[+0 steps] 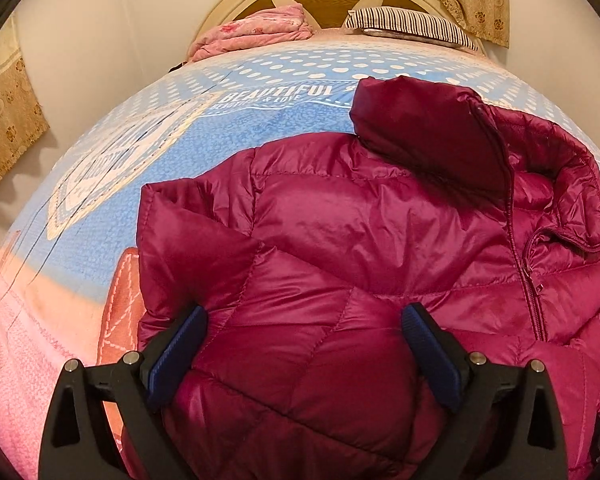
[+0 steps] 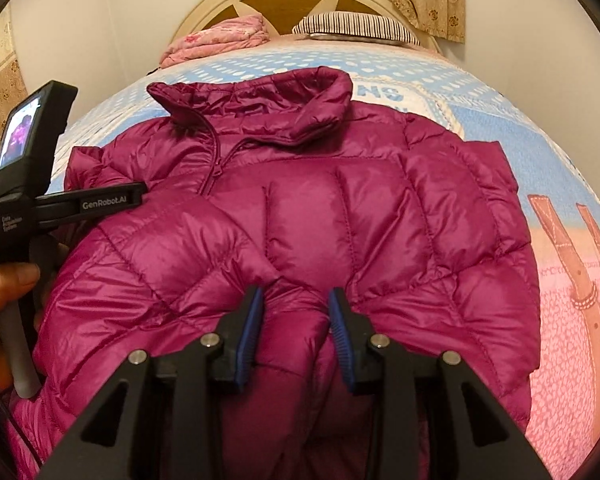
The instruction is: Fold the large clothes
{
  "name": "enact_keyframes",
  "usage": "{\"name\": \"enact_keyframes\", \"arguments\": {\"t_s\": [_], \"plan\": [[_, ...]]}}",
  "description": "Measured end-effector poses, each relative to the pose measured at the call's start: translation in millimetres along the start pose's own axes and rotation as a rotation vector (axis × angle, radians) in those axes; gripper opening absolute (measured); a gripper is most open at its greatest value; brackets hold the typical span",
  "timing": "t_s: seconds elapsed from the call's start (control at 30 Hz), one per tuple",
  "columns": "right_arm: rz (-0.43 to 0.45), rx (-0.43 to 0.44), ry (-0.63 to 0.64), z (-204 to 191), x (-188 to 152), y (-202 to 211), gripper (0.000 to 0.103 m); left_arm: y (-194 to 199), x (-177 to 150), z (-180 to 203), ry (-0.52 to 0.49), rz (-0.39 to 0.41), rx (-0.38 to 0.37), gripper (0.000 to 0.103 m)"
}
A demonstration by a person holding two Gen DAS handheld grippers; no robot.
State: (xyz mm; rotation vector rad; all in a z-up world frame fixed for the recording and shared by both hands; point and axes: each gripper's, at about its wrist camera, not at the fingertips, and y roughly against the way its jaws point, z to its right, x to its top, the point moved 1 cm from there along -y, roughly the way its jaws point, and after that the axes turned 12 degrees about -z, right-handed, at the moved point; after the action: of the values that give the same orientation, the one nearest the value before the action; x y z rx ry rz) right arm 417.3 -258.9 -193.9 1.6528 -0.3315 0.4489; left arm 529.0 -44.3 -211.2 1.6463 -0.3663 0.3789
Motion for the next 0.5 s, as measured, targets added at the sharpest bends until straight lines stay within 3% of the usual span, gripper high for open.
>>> {"name": "enact_keyframes", "arguments": {"t_s": [0.5], "plan": [[0.003,0.000,0.000,0.1,-0.8,-0.1,0.037,-1.1,0.0,1.5,-0.002,0.001,0.008,0.099]]}}
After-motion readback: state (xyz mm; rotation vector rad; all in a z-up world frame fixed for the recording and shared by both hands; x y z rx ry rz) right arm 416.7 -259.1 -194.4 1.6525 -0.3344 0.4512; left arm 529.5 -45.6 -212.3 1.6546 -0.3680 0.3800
